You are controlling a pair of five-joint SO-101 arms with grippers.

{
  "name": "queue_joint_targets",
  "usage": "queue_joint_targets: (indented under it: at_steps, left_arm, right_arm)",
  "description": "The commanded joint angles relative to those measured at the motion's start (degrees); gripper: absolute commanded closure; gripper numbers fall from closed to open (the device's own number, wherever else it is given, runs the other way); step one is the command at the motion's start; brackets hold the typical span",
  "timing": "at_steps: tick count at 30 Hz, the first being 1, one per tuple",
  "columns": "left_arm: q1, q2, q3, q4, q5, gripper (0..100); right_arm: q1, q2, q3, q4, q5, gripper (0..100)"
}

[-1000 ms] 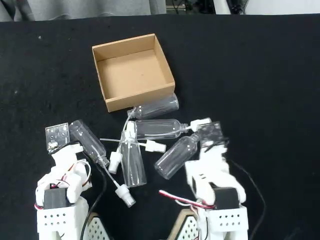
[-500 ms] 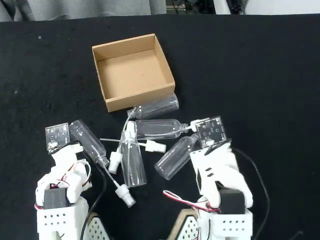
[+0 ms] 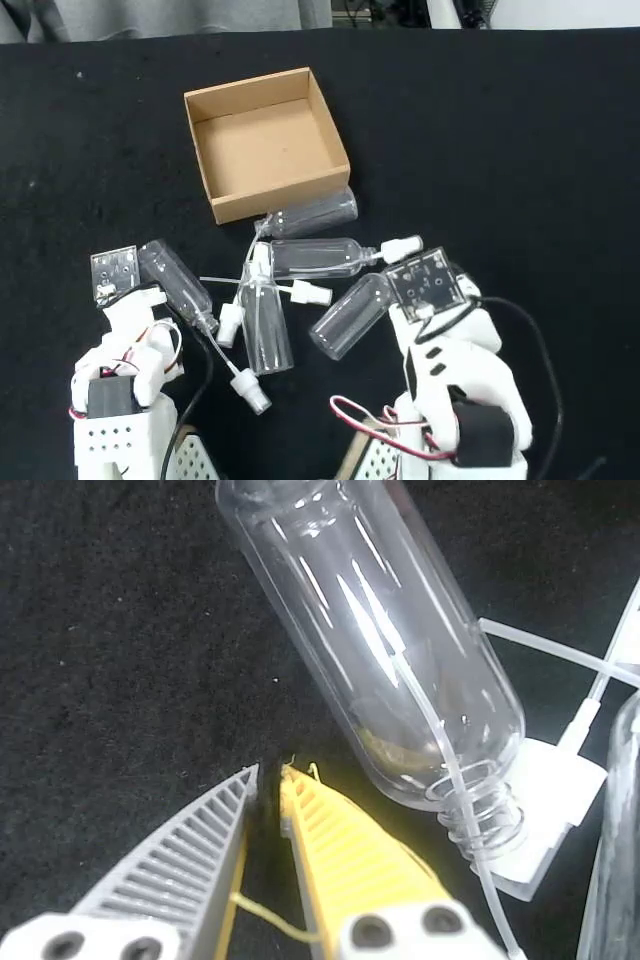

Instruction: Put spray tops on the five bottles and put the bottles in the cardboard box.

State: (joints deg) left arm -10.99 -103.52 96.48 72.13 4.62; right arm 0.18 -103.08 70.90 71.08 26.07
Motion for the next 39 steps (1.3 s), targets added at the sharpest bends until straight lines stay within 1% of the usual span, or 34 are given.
queue_joint_targets:
  at_steps: [1, 4, 8, 10, 14, 16, 25, 31, 33, 39]
  left_arm:
    - [-0.31, -0.7, 0.92, 0.79, -0.62, 97]
    - [-0.31, -0.7, 0.92, 0.79, -0.62, 97]
    - [-0.31, -0.7, 0.92, 0.79, -0.62, 97]
    - [-0.31, -0.7, 0.92, 0.79, -0.62, 97]
    - [-0.31, -0.7, 0.92, 0.79, -0.62, 97]
    - [-0.31, -0.7, 0.92, 0.79, -0.62, 97]
    - [-0.31, -0.7, 0.92, 0.79, -0.62, 97]
    - [-0.31, -0.7, 0.92, 0.79, -0.62, 97]
    - [-0.31, -0.7, 0.92, 0.79, -0.62, 97]
    - [-0.31, -0.7, 0.92, 0.79, -0.62, 97]
  right_arm:
    - [0.79, -4.7, -5.41, 0.35, 0.35, 90.8]
    - [-1.58, -0.75, -8.22, 0.88, 0.35, 90.7]
    - [-5.01, 8.75, -14.2, 2.11, -0.79, 90.6]
    - [-6.33, 14.11, -17.45, 3.08, -3.25, 90.0]
    - [-9.23, 23.69, -22.37, 5.71, -9.05, 82.8]
    - [-10.11, 27.21, -23.69, 6.33, -12.31, 80.9]
    - [-14.51, 37.76, -24.31, 5.27, -29.1, 80.4]
    - [-15.38, 41.63, -22.81, 0.7, -38.95, 80.4]
    - [-15.3, 42.95, -22.11, -0.53, -40.44, 80.4]
    - [-15.38, 48.31, -21.93, 0.53, -41.76, 80.4]
